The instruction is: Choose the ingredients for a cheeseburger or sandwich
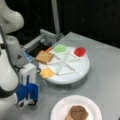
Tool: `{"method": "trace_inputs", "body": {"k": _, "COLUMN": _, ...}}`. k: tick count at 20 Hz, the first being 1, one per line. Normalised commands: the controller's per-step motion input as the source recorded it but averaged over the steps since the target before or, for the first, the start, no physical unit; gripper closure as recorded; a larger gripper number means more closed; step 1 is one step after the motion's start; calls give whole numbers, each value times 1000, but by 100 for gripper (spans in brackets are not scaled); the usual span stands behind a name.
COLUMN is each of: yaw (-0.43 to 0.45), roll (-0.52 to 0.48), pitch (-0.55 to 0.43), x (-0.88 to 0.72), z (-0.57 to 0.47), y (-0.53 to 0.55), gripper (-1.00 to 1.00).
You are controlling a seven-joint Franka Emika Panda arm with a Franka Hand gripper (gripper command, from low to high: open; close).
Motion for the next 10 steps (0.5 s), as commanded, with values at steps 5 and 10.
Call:
{"method": "trace_inputs", "body": {"k": 5, "yaw": 26, "roll": 307, "pitch": -143, "x": 198, "z": -136, "y": -29, "gripper": -100}}
{"method": "trace_inputs", "body": {"k": 10, "yaw": 52, "roll": 238, "pitch": -136, "x": 177, "z": -106, "y": -88, "gripper": -100}}
